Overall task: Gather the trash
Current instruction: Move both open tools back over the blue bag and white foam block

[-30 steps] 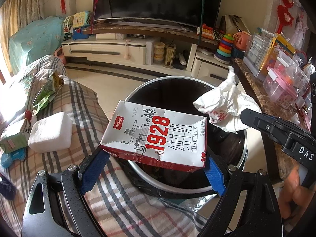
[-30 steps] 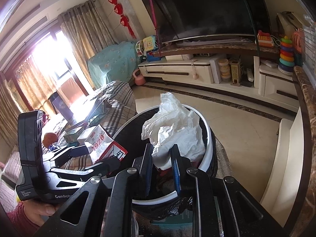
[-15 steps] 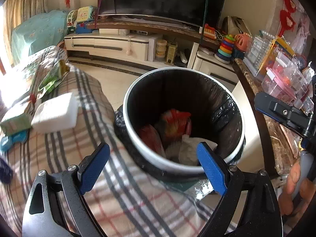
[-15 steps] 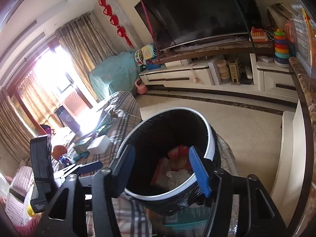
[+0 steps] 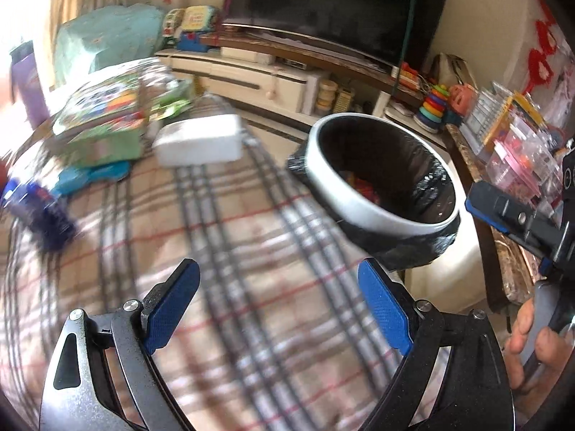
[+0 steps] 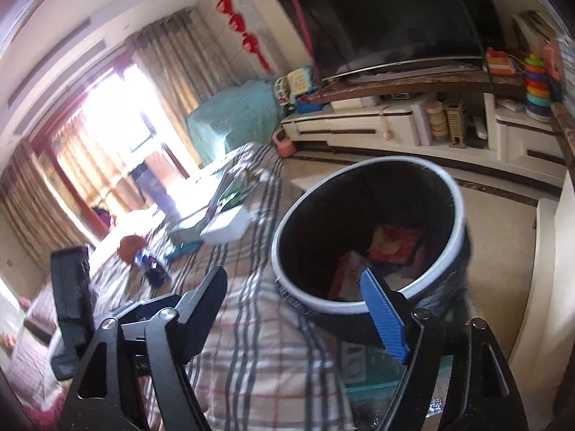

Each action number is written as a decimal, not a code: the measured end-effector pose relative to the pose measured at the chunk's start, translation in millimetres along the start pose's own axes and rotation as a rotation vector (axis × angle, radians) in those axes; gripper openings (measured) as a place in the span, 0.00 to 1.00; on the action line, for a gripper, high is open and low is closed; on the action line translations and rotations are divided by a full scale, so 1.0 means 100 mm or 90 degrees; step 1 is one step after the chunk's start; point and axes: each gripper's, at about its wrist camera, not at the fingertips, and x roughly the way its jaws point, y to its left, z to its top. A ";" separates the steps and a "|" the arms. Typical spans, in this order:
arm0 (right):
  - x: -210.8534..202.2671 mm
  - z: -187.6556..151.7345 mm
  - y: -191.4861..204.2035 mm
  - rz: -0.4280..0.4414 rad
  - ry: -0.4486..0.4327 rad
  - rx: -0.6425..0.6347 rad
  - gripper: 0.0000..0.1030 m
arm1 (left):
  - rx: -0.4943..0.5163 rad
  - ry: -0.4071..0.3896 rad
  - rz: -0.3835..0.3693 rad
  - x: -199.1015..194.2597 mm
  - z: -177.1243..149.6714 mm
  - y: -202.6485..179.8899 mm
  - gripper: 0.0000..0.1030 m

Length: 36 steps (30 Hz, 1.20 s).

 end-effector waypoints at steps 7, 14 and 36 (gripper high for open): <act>0.23 -0.10 0.33 0.035 0.033 -0.044 0.83 | -0.060 -0.010 0.041 -0.25 -0.20 0.50 0.89; 0.43 -0.15 0.60 0.059 0.057 -0.076 0.86 | -0.120 -0.010 0.070 -0.39 -0.36 0.96 0.89; 1.22 0.15 1.06 0.043 0.148 -0.276 0.91 | -0.192 0.014 0.105 -0.35 -0.31 1.59 0.89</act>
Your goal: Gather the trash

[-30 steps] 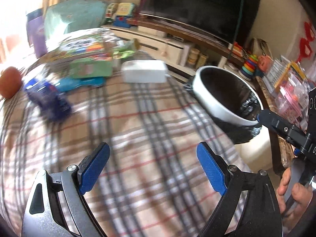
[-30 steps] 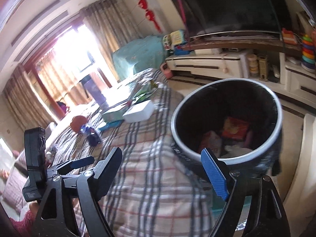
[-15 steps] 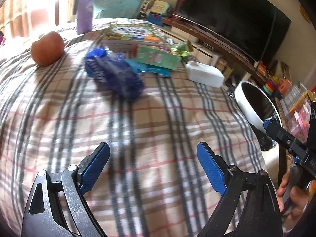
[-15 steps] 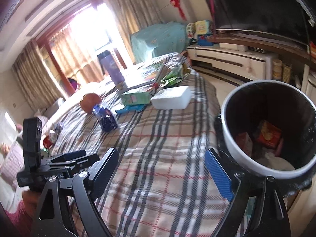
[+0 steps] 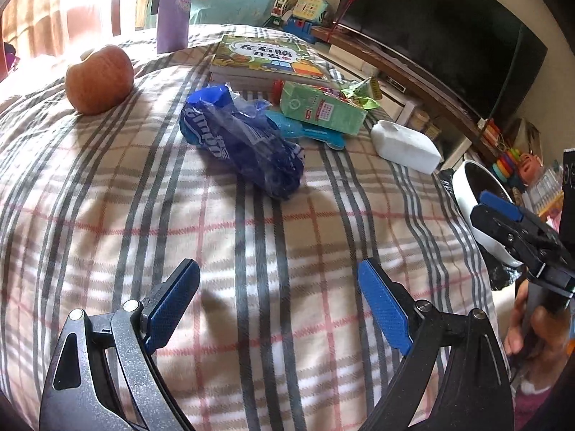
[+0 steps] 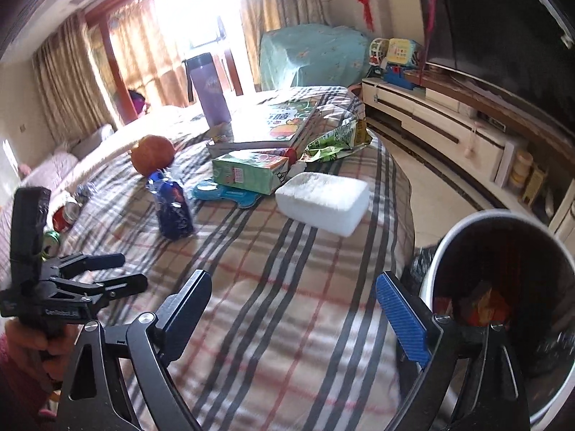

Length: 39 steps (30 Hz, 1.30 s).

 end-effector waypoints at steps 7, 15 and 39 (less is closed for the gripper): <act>0.30 0.31 -0.02 -0.019 0.050 -0.077 0.92 | -0.014 -0.002 0.017 0.12 0.29 0.04 0.89; 0.83 0.62 -0.10 -0.031 0.125 -0.150 0.92 | -0.033 0.003 0.054 0.39 0.60 0.12 0.89; 0.09 -0.35 -0.07 0.050 0.093 0.159 0.70 | 0.036 0.041 -0.113 0.01 0.04 -0.22 0.31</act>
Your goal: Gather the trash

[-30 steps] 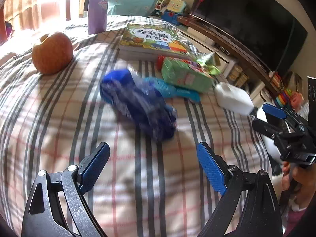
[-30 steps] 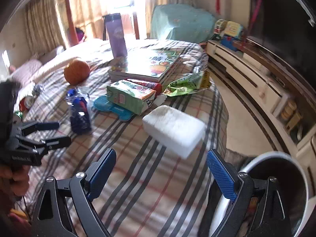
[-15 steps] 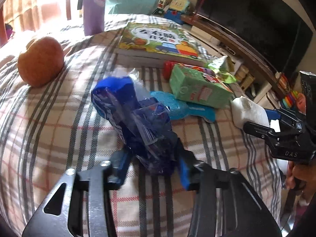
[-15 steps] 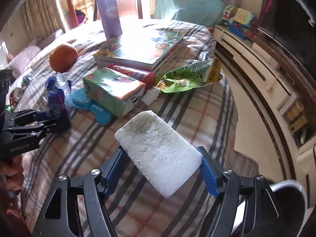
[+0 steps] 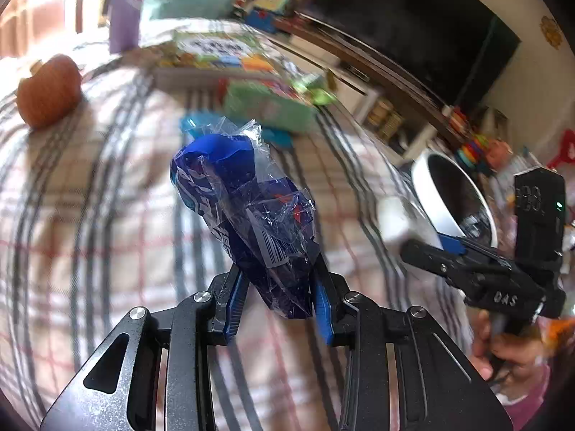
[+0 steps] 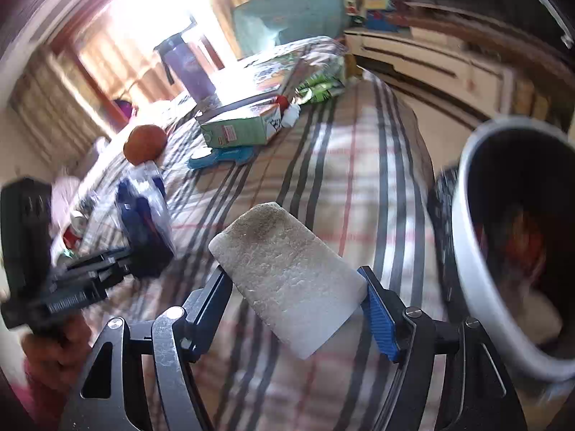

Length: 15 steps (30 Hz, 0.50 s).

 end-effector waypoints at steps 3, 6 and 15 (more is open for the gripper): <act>-0.06 -0.09 0.06 -0.004 -0.002 0.025 0.75 | 0.001 0.042 -0.037 0.00 -0.13 0.01 0.31; -0.08 -0.13 0.16 -0.003 -0.005 -0.008 0.81 | 0.016 0.073 -0.040 0.00 -0.25 0.00 0.30; -0.08 -0.20 0.38 -0.063 -0.019 -0.221 0.87 | 0.022 0.041 0.022 0.02 -0.20 -0.02 0.42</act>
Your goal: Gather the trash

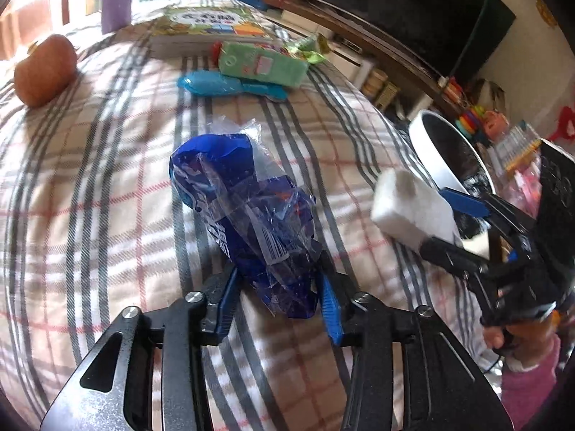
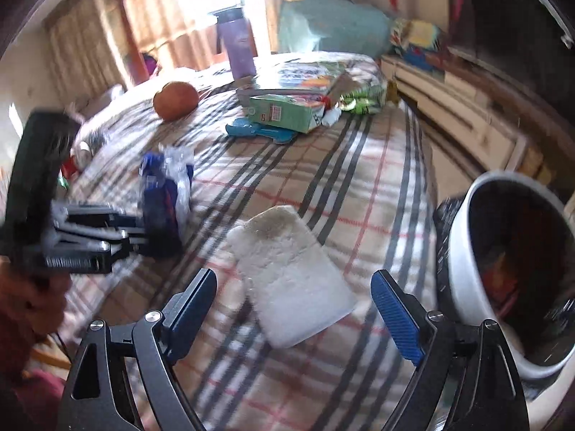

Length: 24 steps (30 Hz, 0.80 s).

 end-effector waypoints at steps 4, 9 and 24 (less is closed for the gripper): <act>0.03 0.01 -0.06 0.017 -0.014 -0.007 0.86 | -0.017 -0.027 0.024 0.04 0.02 0.01 0.51; 0.09 -0.08 -0.11 0.044 -0.002 0.034 0.59 | -0.024 -0.053 0.045 0.04 0.00 -0.02 0.52; -0.46 -0.44 -0.19 0.024 -0.101 0.204 0.54 | 0.036 -0.070 0.000 -0.09 -0.12 -0.38 0.30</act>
